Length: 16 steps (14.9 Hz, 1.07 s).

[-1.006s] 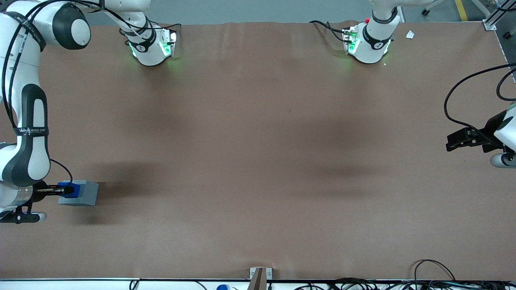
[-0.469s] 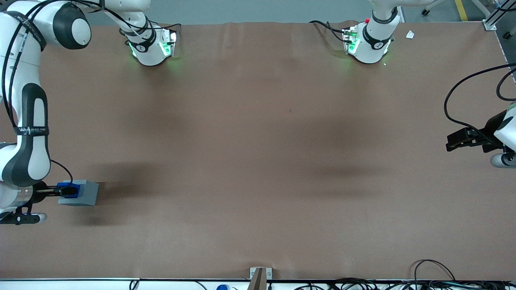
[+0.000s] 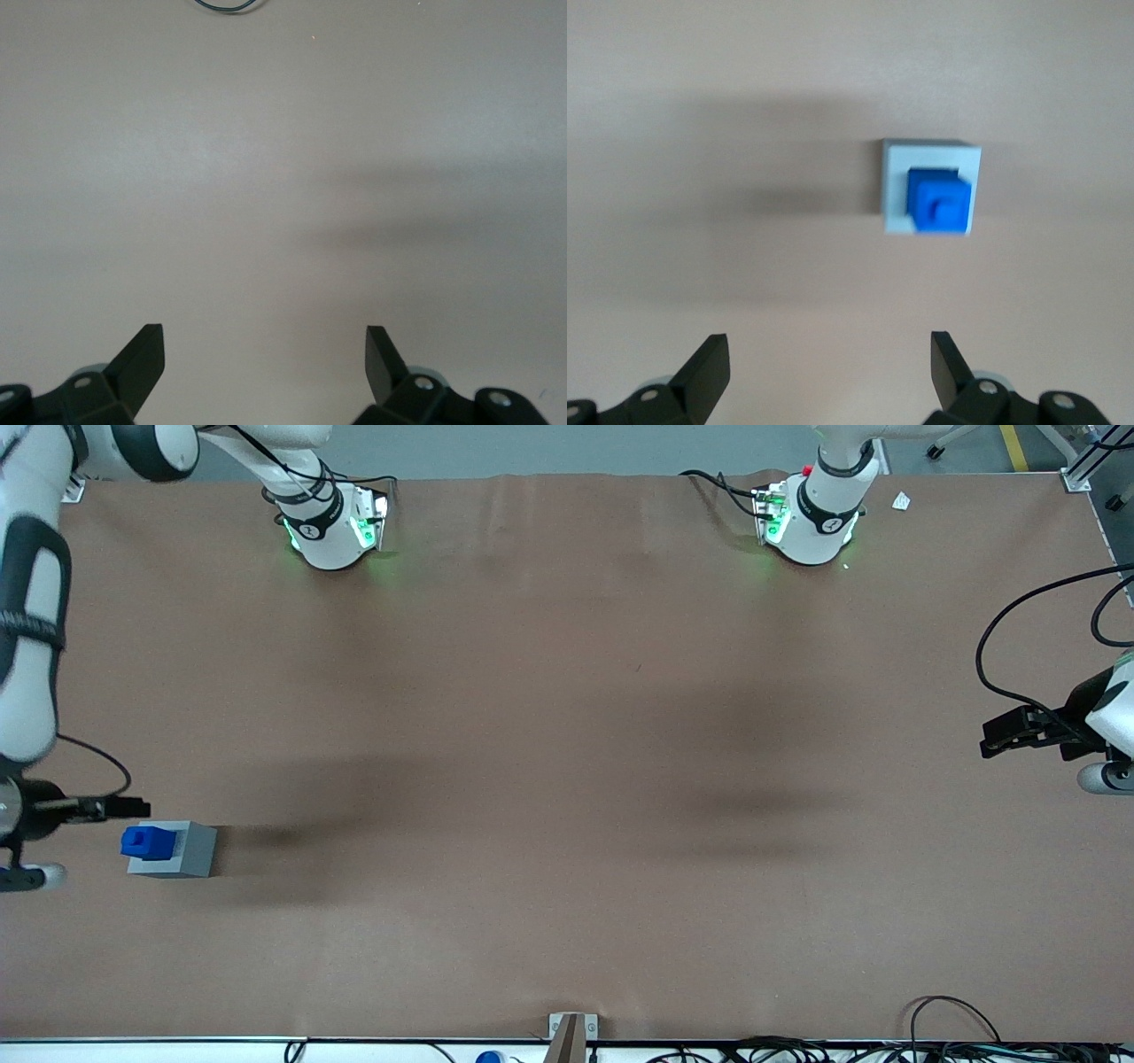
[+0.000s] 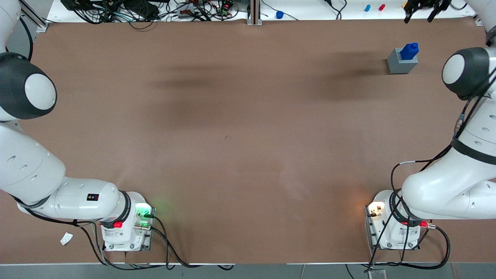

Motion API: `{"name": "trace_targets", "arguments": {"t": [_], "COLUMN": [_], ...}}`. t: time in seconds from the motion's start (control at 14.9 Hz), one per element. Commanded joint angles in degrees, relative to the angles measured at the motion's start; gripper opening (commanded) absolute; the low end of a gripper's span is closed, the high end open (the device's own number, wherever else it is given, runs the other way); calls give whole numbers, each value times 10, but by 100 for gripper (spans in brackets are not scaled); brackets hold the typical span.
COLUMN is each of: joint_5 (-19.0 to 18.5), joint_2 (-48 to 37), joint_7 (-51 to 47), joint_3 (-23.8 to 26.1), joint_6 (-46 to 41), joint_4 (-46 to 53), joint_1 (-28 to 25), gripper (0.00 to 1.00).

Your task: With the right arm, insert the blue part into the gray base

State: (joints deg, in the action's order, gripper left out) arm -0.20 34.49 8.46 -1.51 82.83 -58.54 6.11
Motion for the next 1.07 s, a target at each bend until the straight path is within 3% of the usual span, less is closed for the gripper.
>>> {"name": "trace_targets", "arguments": {"t": [0.0, 0.27, 0.6, 1.01], "joint_5": [5, 6, 6, 27], "joint_2": [-77, -151, -300, -412], "joint_7": [-75, -90, -102, -111], "joint_3": [3, 2, 2, 1], "joint_6": [-42, -71, 0, 55], "joint_4": [-33, -62, -238, -368], "joint_1": [-33, -65, -80, -79], "gripper": [100, 100, 100, 100]}}
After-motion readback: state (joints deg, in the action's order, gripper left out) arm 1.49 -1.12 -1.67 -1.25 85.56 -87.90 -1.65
